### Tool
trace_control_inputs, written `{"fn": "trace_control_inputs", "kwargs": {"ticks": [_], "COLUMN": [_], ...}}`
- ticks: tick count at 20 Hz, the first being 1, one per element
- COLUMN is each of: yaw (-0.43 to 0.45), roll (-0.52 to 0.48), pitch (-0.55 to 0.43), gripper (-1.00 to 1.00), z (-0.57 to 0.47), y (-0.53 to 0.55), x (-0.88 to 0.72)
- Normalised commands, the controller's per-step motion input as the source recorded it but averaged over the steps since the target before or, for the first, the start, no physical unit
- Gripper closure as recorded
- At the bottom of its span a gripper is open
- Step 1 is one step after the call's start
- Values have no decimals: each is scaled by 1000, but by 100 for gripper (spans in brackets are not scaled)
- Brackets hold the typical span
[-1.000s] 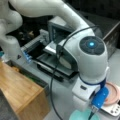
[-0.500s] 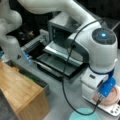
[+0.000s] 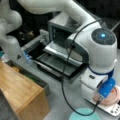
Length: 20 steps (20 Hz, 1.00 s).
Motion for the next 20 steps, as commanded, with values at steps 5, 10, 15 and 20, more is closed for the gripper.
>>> {"fn": "trace_control_inputs", "kwargs": {"ticks": [5,10,15,20], "yaw": [-29,-29,-29,-29], "roll": [-157,-157,-157,-157], "pitch": [-78,-78,-78,-78], "gripper": [100,100,100,100], "z": [-56,-56,-56,-56], "y": [6,6,6,6], "x": [-86,-86,-86,-86]}}
